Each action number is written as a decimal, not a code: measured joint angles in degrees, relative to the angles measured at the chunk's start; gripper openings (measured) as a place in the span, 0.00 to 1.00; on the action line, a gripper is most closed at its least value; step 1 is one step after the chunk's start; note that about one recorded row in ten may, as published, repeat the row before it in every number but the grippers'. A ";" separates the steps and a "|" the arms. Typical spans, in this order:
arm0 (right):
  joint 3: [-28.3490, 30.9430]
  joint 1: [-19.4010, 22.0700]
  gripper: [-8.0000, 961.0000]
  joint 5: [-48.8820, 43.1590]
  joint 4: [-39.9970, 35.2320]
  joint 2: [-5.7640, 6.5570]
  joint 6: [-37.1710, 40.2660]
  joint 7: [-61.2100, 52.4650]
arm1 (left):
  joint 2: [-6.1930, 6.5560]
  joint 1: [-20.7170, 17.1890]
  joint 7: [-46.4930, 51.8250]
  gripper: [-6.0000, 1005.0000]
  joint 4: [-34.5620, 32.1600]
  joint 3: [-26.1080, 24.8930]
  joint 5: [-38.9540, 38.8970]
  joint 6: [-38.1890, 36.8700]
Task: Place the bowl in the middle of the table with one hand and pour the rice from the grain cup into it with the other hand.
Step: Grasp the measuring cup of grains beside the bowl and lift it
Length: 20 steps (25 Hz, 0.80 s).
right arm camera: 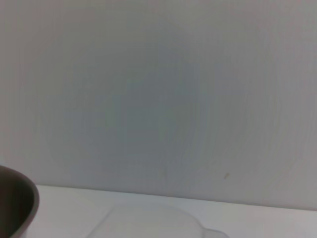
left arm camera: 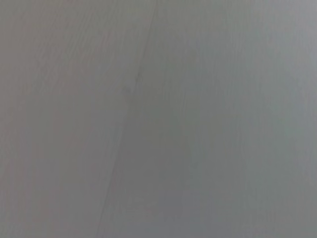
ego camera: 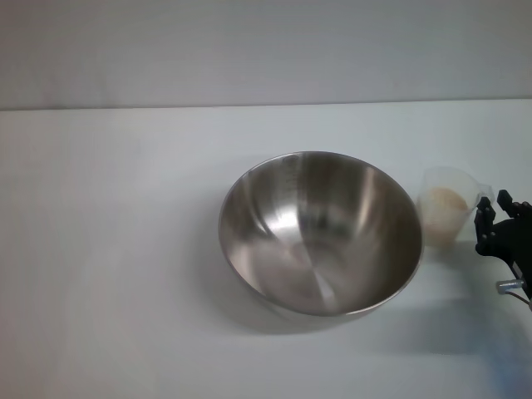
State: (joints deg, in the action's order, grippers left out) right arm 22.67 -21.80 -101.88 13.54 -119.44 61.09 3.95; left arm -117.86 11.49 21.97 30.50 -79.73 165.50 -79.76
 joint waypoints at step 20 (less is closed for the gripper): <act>0.01 -0.90 0.17 0.03 0.17 -0.09 -0.02 0.38 | 0.00 0.06 0.06 0.87 0.00 -0.60 0.00 -0.68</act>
State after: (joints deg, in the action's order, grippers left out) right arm 22.68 -22.70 -101.86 13.70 -119.53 61.07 4.33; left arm -117.86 11.55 22.03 30.50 -80.33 165.50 -80.44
